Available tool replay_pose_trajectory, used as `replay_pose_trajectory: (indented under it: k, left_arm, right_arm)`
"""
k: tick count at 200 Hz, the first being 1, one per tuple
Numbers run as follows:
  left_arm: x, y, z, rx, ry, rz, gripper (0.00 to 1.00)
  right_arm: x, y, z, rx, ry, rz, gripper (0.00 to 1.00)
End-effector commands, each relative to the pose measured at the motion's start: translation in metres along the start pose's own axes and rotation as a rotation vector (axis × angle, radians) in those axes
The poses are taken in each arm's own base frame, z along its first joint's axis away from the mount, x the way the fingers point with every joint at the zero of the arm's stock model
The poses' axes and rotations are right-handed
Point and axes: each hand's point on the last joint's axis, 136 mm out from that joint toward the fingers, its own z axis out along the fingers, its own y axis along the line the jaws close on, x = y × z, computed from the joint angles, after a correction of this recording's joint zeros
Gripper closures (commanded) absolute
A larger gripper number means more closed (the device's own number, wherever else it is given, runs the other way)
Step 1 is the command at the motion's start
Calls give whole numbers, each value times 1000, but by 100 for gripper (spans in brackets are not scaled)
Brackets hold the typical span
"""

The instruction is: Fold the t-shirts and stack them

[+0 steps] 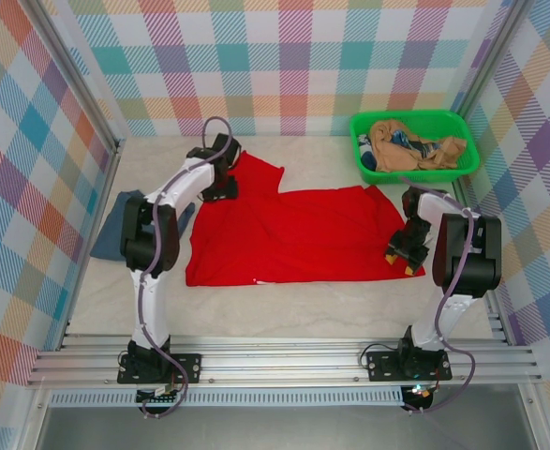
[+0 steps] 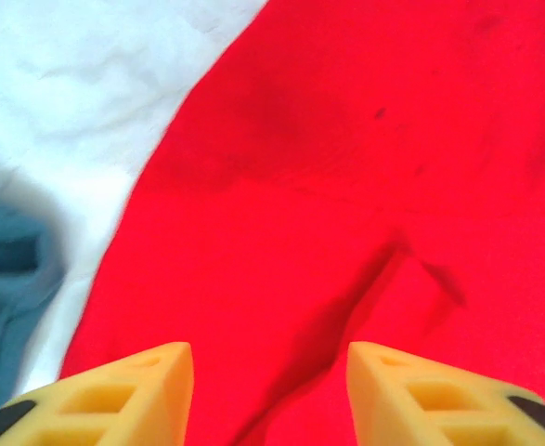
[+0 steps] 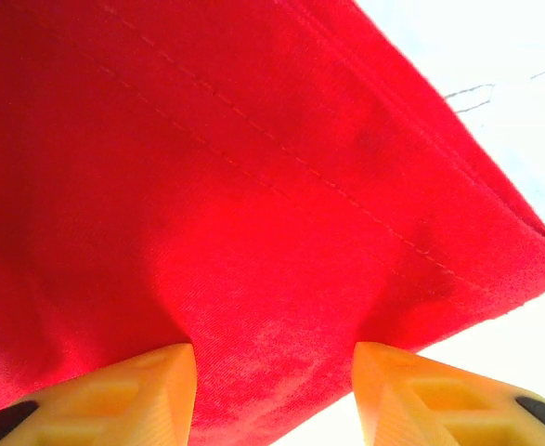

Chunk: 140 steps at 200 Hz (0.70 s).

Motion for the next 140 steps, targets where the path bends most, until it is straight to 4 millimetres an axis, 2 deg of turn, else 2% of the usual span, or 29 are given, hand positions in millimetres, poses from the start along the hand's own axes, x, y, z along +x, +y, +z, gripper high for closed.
replay_pose_trajectory:
  k: [1,16,30,45,61,89,108,140]
  left_arm:
    - [28,36,-58,-36,26,-90,50]
    - [79,54,-64,-64,149,-159,53]
    - [123,60,-65,-23,216,-237,57]
    - [154,65,-65,31,238,-282,58]
    - [184,77,-53,12,317,-312,60]
    - [198,90,-35,-37,364,-283,65]
    - [206,86,-21,-29,406,-273,70]
    - [211,89,-15,-43,412,-272,76]
  right_arm:
    - [-4,2,-21,-19,-41,-34,50]
    - [-7,3,-32,-28,-67,-36,49]
    - [-8,3,-37,-40,-80,-32,49]
    - [-6,4,-37,-54,-75,-31,48]
    - [-2,5,-33,-57,-57,-29,48]
    - [1,3,-26,-56,-48,-25,48]
    - [0,1,-22,-50,-40,-21,48]
    - [-4,-2,-19,-35,-40,-18,48]
